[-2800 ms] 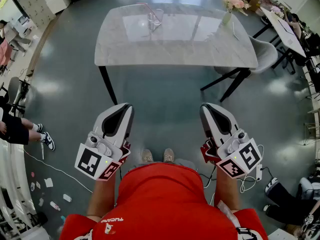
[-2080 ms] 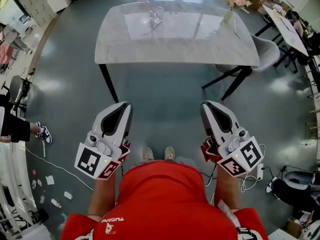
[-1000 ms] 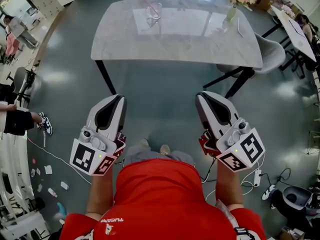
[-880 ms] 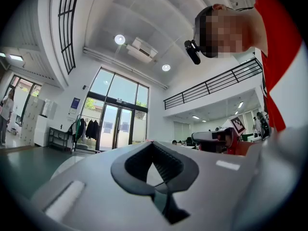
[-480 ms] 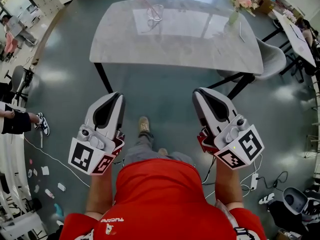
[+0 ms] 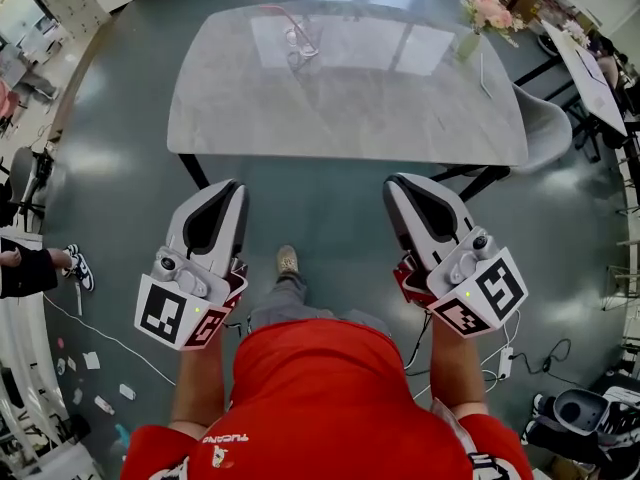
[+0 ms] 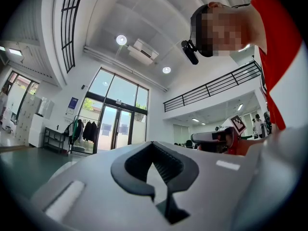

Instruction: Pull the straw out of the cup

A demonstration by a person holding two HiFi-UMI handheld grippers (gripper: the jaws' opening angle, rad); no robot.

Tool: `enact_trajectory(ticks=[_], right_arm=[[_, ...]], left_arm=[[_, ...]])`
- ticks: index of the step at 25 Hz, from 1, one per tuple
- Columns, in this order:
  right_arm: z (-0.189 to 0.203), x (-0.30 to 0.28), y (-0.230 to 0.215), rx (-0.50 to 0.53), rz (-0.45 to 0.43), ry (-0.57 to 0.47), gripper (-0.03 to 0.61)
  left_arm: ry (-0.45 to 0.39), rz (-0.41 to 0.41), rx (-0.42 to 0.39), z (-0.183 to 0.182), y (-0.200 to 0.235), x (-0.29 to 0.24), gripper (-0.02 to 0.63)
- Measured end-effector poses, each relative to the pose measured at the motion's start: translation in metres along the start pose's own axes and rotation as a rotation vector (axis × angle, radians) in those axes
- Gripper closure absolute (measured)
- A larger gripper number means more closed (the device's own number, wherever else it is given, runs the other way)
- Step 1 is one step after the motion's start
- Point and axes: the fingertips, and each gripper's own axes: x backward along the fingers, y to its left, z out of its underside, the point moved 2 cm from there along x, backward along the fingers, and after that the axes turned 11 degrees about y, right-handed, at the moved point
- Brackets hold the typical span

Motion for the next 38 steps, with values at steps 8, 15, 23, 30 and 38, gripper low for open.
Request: enact_trajectory(ticks=[8,15,23,30,38], right_arm=[[-0.010,-0.073,-0.029,-0.007,0.040,0.024,0.577],[-0.012,-0.130,-0.053,-0.022,0.094,0.038,0.577],[-0.023,-0.174,-0.079,-0.005,0.142,0.052,0.577],[-0.031,-0.189,-0.098,0.017,0.147,0.062,0.577],[-0.032,-0.201,-0.142,0.021,0.096,0.070,0.578]], left_arm=[[0.014,0.047,0.010,-0.002,0.075,-0.041,0.609],[0.017,0.096,0.009,-0.004,0.136,-0.074,0.609],[0.022,0.136,0.019,-0.002,0.183,-0.108,0.609],[0.025,0.146,0.040,0.001,0.195,-0.137,0.609],[0.057,0.082,0.055,0.014,0.208,-0.186,0.609]])
